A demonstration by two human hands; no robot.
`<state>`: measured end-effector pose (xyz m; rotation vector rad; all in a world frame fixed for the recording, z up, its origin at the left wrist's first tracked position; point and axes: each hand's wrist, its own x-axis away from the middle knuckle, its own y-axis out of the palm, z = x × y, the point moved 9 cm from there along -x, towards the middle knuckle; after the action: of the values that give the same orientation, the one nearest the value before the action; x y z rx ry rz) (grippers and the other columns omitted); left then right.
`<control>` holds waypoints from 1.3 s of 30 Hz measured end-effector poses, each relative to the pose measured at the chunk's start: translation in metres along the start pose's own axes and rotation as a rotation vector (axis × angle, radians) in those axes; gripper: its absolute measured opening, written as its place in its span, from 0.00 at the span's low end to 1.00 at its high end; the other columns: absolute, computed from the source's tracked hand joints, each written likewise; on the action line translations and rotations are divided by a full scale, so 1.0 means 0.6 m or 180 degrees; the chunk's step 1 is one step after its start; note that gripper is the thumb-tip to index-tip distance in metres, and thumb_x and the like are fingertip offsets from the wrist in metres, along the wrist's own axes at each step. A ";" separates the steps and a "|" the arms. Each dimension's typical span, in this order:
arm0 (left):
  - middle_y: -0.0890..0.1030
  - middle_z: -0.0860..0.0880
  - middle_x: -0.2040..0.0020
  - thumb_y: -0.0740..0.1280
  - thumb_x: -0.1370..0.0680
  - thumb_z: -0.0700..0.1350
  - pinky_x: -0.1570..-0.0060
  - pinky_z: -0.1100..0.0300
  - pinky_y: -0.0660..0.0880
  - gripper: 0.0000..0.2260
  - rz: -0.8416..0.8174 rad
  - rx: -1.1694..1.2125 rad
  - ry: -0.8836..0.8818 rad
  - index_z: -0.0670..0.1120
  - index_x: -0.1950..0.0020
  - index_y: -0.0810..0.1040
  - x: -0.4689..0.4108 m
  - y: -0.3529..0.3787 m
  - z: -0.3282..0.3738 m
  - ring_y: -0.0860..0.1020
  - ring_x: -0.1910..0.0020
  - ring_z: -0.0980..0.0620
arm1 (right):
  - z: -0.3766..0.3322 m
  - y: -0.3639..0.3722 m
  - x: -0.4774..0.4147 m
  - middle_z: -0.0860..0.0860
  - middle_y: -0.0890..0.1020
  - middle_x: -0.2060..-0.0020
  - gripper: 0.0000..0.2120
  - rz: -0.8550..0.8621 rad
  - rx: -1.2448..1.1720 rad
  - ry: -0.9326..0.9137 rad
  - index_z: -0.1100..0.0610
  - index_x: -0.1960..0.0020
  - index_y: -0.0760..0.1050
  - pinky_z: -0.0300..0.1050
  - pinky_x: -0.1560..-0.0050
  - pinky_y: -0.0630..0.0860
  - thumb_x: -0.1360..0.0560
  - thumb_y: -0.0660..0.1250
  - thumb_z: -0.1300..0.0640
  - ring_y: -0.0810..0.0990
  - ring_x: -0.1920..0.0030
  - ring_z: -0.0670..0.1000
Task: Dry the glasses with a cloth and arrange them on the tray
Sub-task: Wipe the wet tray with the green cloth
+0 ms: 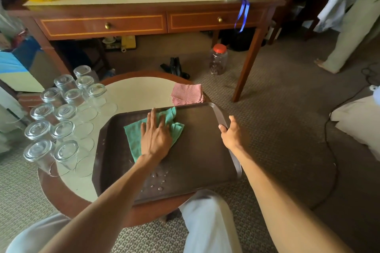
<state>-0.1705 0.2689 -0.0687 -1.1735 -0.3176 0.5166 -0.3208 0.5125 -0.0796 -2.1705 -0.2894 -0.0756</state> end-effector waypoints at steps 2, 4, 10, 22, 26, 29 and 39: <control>0.56 0.45 0.17 0.50 0.14 0.55 0.21 0.42 0.52 0.24 0.0186 0.0020 0.0133 0.49 0.21 0.66 0.005 -0.005 0.013 0.54 0.18 0.45 | 0.001 -0.009 0.001 0.59 0.75 0.31 0.27 0.0027 0.0210 0.0038 0.53 0.22 0.61 0.57 0.38 0.73 0.18 0.63 0.48 0.76 0.33 0.62; 0.58 0.48 0.17 0.49 0.15 0.60 0.22 0.42 0.51 0.27 -0.0008 -0.0072 0.0195 0.50 0.19 0.63 -0.005 0.006 0.020 0.53 0.18 0.47 | -0.003 -0.013 0.002 0.59 0.76 0.31 0.27 0.0045 0.0300 0.0025 0.53 0.22 0.61 0.57 0.38 0.73 0.18 0.63 0.48 0.76 0.34 0.62; 0.40 0.50 0.16 0.42 0.15 0.62 0.21 0.39 0.36 0.30 -0.0607 -0.0227 0.0092 0.52 0.15 0.43 -0.017 0.067 0.094 0.36 0.18 0.46 | -0.010 -0.017 0.008 0.60 0.77 0.32 0.27 -0.0032 0.0211 -0.0012 0.55 0.23 0.61 0.56 0.38 0.73 0.18 0.64 0.50 0.76 0.34 0.63; 0.44 0.59 0.16 0.43 0.14 0.62 0.19 0.49 0.38 0.25 -0.0781 -0.0463 0.1611 0.63 0.17 0.46 0.053 0.058 0.078 0.39 0.18 0.55 | -0.010 -0.016 0.010 0.58 0.76 0.31 0.28 -0.0019 0.0151 0.0021 0.53 0.22 0.60 0.55 0.36 0.72 0.18 0.63 0.48 0.75 0.32 0.61; 0.44 0.53 0.15 0.43 0.14 0.61 0.20 0.44 0.39 0.26 -0.0612 -0.0305 0.0723 0.58 0.16 0.48 -0.016 0.051 0.064 0.39 0.17 0.50 | -0.010 -0.016 0.012 0.57 0.75 0.30 0.28 0.0000 0.0074 0.0028 0.52 0.21 0.60 0.56 0.35 0.72 0.18 0.64 0.49 0.74 0.31 0.61; 0.46 0.47 0.15 0.46 0.13 0.57 0.22 0.37 0.42 0.26 -0.0463 -0.0185 0.0446 0.51 0.16 0.53 -0.036 0.069 0.133 0.42 0.17 0.46 | -0.007 -0.013 0.014 0.57 0.74 0.29 0.27 -0.0005 0.0040 0.0014 0.52 0.22 0.61 0.55 0.35 0.71 0.18 0.62 0.49 0.74 0.31 0.61; 0.45 0.54 0.15 0.42 0.14 0.59 0.20 0.41 0.38 0.28 -0.0805 -0.0439 0.1326 0.52 0.15 0.45 0.010 0.125 0.236 0.40 0.17 0.50 | 0.002 -0.009 -0.009 0.58 0.72 0.28 0.21 -0.0020 -0.0481 0.0118 0.54 0.24 0.65 0.53 0.33 0.68 0.15 0.49 0.51 0.72 0.30 0.61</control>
<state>-0.2520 0.4056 -0.0877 -1.3198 -0.1391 0.0239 -0.3274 0.5157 -0.0770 -2.3155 -0.2770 -0.1454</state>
